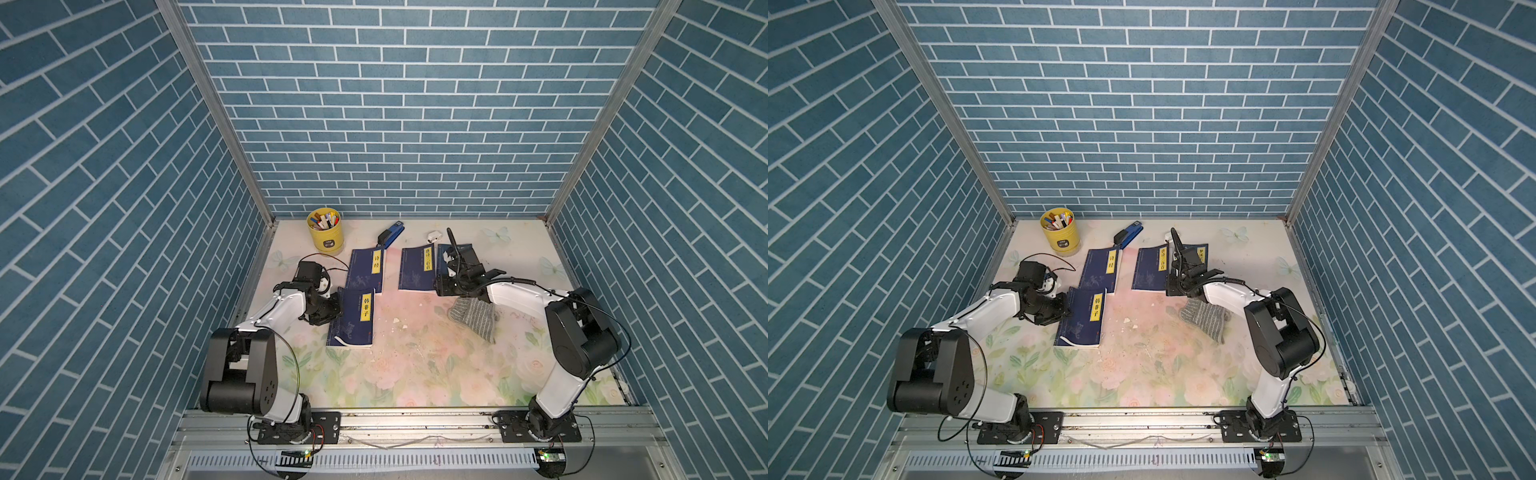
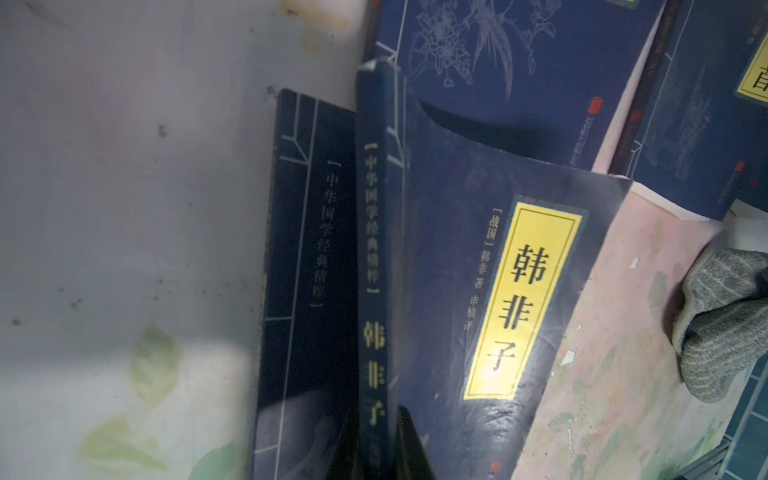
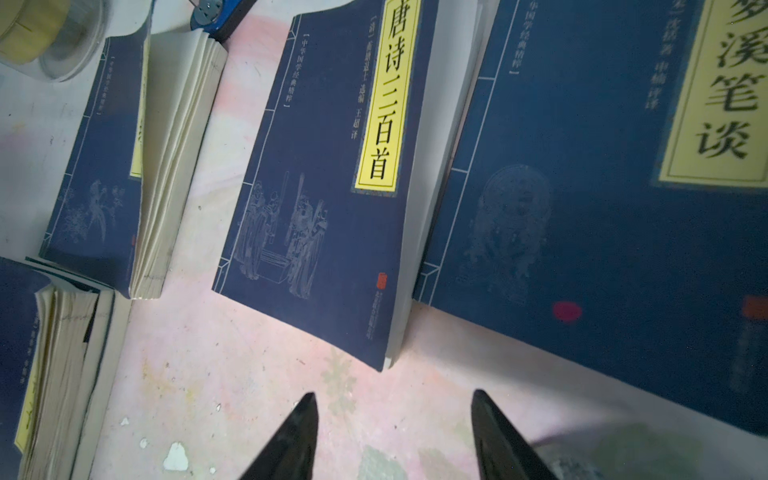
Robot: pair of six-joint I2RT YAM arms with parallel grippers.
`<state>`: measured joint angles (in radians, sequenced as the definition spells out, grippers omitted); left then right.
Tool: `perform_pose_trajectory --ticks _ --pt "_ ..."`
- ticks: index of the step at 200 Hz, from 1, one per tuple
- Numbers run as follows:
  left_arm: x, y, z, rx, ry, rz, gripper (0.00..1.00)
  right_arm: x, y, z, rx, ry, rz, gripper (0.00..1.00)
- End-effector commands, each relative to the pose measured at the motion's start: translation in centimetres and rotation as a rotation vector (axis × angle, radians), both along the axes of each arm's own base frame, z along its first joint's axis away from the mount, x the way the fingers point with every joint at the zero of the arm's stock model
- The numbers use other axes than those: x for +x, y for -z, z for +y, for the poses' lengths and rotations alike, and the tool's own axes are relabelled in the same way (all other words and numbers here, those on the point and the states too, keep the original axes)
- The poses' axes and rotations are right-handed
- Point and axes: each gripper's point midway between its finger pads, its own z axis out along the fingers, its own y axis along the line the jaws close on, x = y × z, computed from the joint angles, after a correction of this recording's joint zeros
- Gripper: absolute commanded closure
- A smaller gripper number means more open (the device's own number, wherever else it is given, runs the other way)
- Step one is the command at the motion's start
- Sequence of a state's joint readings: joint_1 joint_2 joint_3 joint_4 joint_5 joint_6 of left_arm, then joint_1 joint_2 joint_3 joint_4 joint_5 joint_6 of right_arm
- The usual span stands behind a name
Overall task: Wipe the cover of the book
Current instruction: Place the book on the book.
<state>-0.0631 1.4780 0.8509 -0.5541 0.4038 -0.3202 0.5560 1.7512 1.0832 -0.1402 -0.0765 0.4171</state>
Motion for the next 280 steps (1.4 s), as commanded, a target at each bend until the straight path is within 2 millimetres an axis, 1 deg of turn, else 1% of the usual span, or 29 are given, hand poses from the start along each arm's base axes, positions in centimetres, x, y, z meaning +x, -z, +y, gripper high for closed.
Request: perform_pose_trajectory --ticks 1,35,70,88,170,191,213,217,226,246,259,272,280 --pt "-0.1 0.4 1.1 0.065 -0.005 0.021 0.90 0.1 -0.1 -0.2 -0.007 -0.023 -0.020 0.41" --pt "0.1 0.7 1.2 0.073 -0.002 0.018 0.85 0.1 0.0 -0.3 -0.008 -0.022 -0.017 0.41" --pt "0.3 0.6 1.4 0.082 -0.004 0.015 0.71 0.0 0.0 -0.3 -0.010 -0.023 -0.015 0.41" --pt "0.3 0.5 1.6 0.096 -0.007 0.013 0.66 0.1 0.0 -0.3 -0.009 -0.022 -0.015 0.41" --pt "1.1 0.2 2.6 0.155 -0.021 -0.009 0.58 0.0 0.0 -0.4 -0.012 -0.023 -0.013 0.40" --pt "1.7 -0.3 2.7 0.162 -0.027 -0.033 0.56 0.0 -0.1 -0.4 -0.013 -0.025 -0.013 0.40" --pt "2.3 -0.9 2.5 0.151 -0.033 -0.072 0.49 0.0 -0.1 -0.4 -0.014 -0.024 -0.010 0.40" --pt "2.3 -1.0 2.4 0.146 -0.036 -0.078 0.48 -0.2 -0.2 0.0 0.004 -0.040 -0.001 0.40" --pt "2.3 -1.0 2.3 0.139 -0.040 -0.086 0.46 -0.3 -0.2 0.2 0.014 -0.049 0.004 0.40" --pt "2.4 -1.0 2.3 0.129 -0.051 -0.104 0.45 -0.4 -0.4 0.4 0.024 -0.053 0.009 0.40" --pt "2.7 -1.5 2.3 0.126 -0.064 -0.132 0.45 -0.4 -0.3 0.2 0.011 -0.047 0.009 0.40" --pt "3.6 -2.5 2.3 0.132 -0.084 -0.180 0.45 -0.2 -0.3 0.0 -0.003 -0.039 0.008 0.40" --pt "4.4 -3.4 2.3 0.136 -0.104 -0.221 0.44 -0.1 -0.4 -0.1 -0.008 -0.037 0.007 0.40"
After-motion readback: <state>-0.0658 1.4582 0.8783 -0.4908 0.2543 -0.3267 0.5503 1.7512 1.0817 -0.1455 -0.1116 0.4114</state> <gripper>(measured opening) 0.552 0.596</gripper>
